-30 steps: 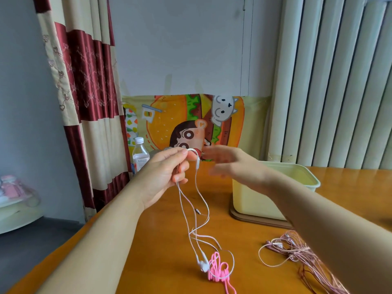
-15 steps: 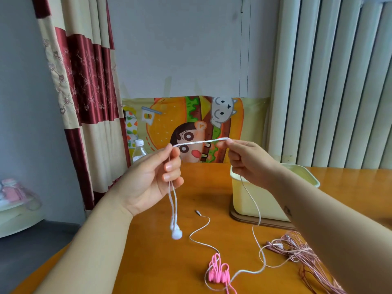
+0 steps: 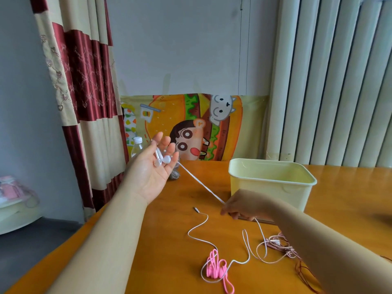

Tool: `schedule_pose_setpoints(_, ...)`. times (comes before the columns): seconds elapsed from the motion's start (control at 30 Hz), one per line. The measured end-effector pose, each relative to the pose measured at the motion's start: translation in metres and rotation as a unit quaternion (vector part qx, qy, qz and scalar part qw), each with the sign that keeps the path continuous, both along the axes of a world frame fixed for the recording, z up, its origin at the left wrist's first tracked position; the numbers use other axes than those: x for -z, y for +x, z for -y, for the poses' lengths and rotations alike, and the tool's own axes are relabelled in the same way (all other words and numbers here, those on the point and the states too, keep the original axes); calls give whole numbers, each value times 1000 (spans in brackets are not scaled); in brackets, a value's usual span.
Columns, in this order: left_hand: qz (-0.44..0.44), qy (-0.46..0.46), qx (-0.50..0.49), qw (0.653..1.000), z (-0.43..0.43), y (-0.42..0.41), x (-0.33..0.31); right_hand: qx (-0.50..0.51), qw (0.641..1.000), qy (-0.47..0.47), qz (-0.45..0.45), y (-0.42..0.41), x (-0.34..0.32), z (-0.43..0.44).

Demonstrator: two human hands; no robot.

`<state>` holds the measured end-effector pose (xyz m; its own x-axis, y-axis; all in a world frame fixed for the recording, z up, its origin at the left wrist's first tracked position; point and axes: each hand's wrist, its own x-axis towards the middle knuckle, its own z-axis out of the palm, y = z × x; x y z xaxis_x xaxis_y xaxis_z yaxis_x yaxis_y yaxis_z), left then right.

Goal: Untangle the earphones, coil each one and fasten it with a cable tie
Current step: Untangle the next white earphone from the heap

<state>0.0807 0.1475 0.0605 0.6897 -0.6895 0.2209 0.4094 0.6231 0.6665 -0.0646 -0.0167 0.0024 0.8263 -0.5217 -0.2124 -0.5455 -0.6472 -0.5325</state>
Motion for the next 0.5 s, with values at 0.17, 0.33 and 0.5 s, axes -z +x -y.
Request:
schedule_pose_setpoints(0.17, -56, 24, -79, 995, 10, 28, 22, -163, 974, -134, -86, -17, -44, -33)
schedule_pose_setpoints(0.33, 7, 141, -99, 985, 27, 23, 51, -242, 949, -200, 5, -29, -90, -68)
schedule_pose_setpoints(0.5, 267, 251, -44, 929, 25, -20, 60, -240, 917, -281, 153, -26, -105, -79)
